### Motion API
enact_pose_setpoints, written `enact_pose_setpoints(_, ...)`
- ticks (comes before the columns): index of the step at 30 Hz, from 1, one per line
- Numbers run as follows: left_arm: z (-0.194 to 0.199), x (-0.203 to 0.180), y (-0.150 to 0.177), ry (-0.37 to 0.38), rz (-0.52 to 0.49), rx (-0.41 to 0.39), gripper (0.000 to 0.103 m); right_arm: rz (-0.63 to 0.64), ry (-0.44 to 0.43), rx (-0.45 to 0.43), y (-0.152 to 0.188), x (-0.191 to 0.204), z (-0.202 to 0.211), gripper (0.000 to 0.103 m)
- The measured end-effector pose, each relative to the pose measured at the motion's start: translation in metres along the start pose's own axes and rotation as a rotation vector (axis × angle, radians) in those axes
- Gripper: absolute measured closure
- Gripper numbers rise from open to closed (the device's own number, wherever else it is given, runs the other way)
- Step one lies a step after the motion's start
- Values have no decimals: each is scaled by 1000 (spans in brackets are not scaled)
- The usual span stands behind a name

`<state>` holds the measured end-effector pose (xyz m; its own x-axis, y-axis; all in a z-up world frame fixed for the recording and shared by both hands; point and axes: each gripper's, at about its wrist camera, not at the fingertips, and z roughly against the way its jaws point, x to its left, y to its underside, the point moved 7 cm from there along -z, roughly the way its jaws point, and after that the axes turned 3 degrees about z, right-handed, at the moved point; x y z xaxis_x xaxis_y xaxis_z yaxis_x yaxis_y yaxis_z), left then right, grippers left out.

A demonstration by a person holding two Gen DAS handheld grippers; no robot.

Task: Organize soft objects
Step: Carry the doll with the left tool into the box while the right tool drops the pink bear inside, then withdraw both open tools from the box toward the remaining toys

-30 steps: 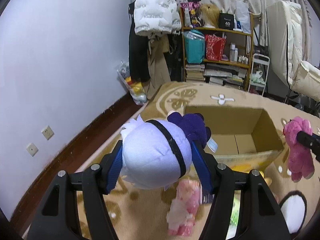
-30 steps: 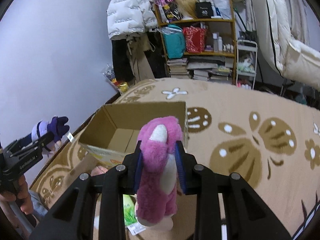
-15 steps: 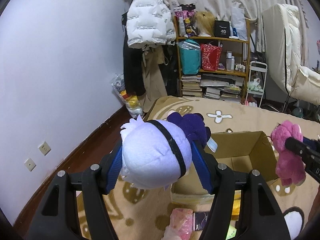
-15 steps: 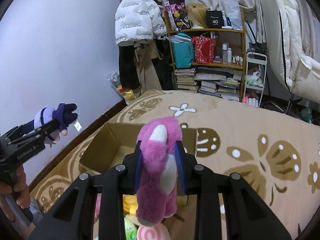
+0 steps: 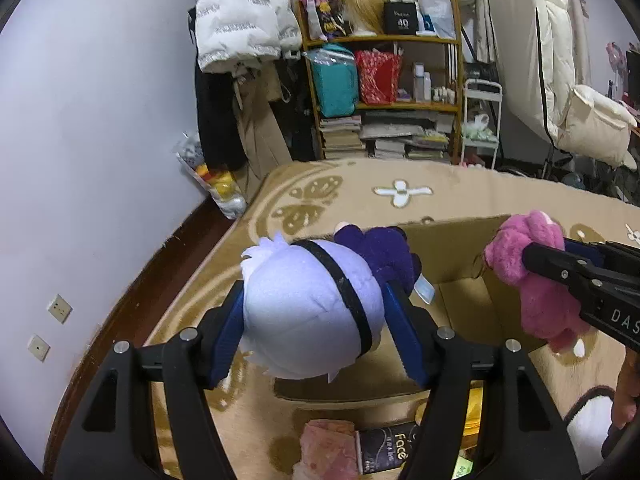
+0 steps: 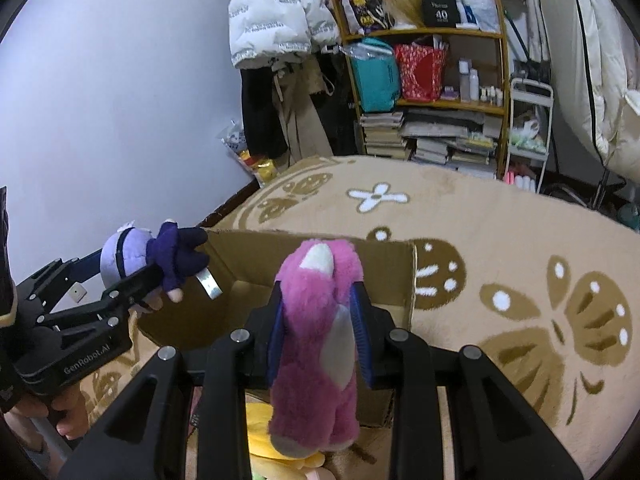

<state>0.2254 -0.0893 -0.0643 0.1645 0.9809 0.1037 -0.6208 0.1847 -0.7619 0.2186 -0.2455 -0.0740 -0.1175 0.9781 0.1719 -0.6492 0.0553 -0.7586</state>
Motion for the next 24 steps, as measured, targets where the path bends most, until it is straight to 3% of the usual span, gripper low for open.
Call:
enact_pose_setpoints(6, -15, 3, 10, -18, -4, 58, 34, -48, -24, 28, 7, -12, -11, 70)
enact_pose_setpoints(8, -14, 7, 11, -12, 15, 68, 28, -53, -31, 37, 9, -14, -12, 69)
enact_pose_setpoints(16, 10, 19, 7, -12, 23, 49, 8, -52, -24, 41, 9, -10, -1, 28)
enact_pose_setpoints(18, 17, 22, 7, -27, 16, 45, 5, -53, -26, 40, 9, -7, 4, 13)
enact_pose_setpoints(24, 41, 35, 16, -51, 37, 28, 4, -57, -17, 25, 9, 2, 31, 1)
